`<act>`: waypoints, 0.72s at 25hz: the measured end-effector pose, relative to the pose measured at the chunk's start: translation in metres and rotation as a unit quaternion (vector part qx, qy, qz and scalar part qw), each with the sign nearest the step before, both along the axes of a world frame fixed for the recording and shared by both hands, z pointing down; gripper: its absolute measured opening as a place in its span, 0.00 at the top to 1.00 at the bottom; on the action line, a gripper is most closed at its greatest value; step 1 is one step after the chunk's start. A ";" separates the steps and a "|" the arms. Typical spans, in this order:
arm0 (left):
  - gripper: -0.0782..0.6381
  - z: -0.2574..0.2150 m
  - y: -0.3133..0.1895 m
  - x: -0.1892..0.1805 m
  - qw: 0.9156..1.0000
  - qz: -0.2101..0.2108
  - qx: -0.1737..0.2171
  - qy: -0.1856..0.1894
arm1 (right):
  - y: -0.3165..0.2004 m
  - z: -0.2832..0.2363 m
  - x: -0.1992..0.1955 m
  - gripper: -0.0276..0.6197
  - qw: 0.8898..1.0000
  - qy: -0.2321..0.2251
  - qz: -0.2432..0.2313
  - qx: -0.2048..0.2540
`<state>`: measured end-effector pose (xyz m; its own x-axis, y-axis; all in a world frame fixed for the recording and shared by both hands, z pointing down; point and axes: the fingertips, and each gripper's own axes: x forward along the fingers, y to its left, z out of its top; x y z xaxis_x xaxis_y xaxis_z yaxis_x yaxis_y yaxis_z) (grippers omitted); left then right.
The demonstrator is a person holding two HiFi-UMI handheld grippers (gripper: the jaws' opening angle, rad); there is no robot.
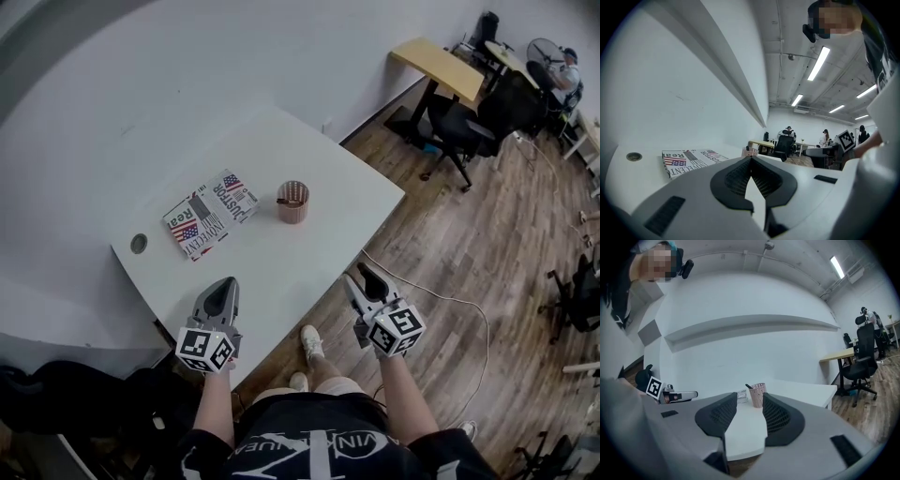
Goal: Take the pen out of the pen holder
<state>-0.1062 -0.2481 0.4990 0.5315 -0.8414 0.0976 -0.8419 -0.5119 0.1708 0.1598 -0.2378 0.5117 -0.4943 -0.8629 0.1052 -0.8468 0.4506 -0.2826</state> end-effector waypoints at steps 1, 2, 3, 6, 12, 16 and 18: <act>0.87 -0.001 -0.003 0.001 1.000 0.001 0.000 -0.001 | -0.006 0.000 -0.002 0.71 1.000 0.001 -0.005 -0.001; 0.87 -0.001 -0.007 0.001 1.000 0.002 0.000 -0.003 | -0.013 0.000 -0.005 0.71 1.000 0.002 -0.011 -0.002; 0.87 -0.001 -0.010 0.001 1.000 0.001 0.000 -0.006 | -0.020 0.001 -0.007 0.71 1.000 0.003 -0.016 -0.003; 0.87 0.001 -0.021 -0.001 1.000 -0.007 -0.003 -0.009 | -0.041 0.003 -0.016 0.71 0.999 0.008 -0.034 -0.005; 0.87 0.005 -0.039 -0.012 0.999 -0.034 -0.008 -0.005 | -0.077 0.001 -0.038 0.71 0.997 0.021 -0.072 -0.002; 0.87 0.010 -0.049 -0.017 0.999 -0.050 -0.013 -0.004 | -0.099 -0.001 -0.053 0.71 0.995 0.026 -0.095 0.005; 0.87 0.013 -0.053 -0.020 0.998 -0.058 -0.014 -0.005 | -0.108 0.000 -0.061 0.71 0.994 0.040 -0.105 0.007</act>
<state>-0.1267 -0.3009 0.5121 0.4304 -0.8937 0.1269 -0.8965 -0.4069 0.1752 0.0993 -0.3459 0.5120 -0.6537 -0.7436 0.1407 -0.7536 0.6225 -0.2114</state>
